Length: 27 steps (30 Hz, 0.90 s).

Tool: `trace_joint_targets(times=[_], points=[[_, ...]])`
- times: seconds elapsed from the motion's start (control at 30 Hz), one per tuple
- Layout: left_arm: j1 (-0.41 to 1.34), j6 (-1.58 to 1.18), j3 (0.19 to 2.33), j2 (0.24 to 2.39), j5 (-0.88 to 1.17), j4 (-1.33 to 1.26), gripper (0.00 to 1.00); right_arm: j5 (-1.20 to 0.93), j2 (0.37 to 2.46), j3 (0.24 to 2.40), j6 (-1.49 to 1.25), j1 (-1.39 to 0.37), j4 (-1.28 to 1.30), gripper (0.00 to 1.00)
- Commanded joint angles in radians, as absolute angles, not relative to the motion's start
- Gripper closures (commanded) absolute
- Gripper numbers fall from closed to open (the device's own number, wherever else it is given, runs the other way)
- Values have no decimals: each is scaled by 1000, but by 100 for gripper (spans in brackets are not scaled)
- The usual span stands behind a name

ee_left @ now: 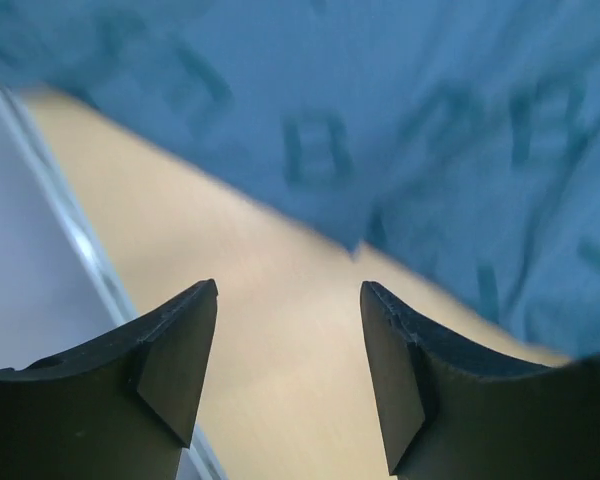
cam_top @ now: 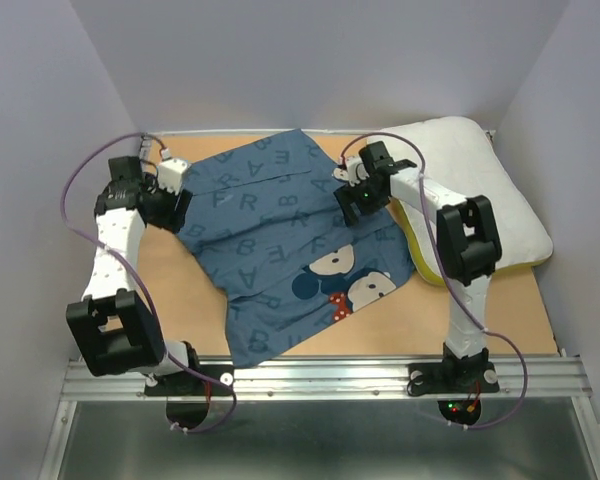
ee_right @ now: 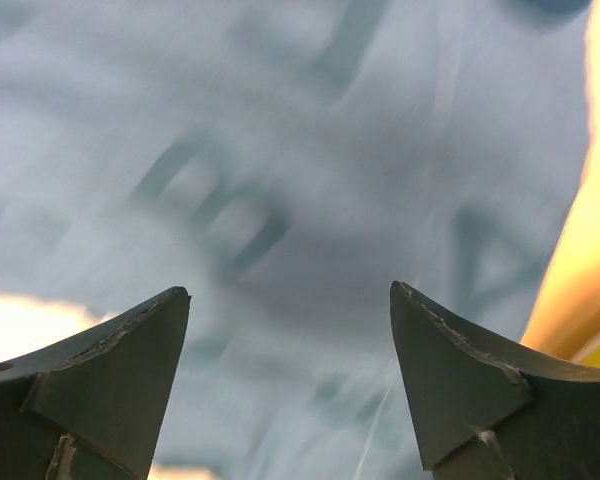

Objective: Put the pillow into the pillowcase

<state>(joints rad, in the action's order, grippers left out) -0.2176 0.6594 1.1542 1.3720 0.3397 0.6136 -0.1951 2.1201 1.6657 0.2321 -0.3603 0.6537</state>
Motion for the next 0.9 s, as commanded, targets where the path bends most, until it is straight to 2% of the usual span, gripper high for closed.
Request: trace_joint_targets(times=[0.0, 0.13, 0.27, 0.5, 0.7, 0.8, 0.87], points=[[-108, 579, 1342, 1527, 376, 488, 29, -324, 1918, 1553, 199, -393, 710, 13], [-25, 551, 1498, 1730, 290, 400, 28, -331, 1861, 1422, 190, -446, 716, 13], [-3, 517, 1754, 2000, 233, 404, 30, -345, 1841, 1333, 173, -475, 736, 14], [-2, 469, 1978, 2247, 169, 345, 30, -299, 1810, 1212, 160, -521, 752, 15], [-3, 505, 2039, 2347, 89, 351, 30, -252, 1848, 1175, 163, -520, 752, 15], [-14, 523, 2017, 2362, 37, 347, 33, -193, 1893, 1181, 176, -522, 747, 15], [-52, 528, 1999, 2365, 57, 356, 39, -158, 1911, 1187, 186, -522, 738, 16]])
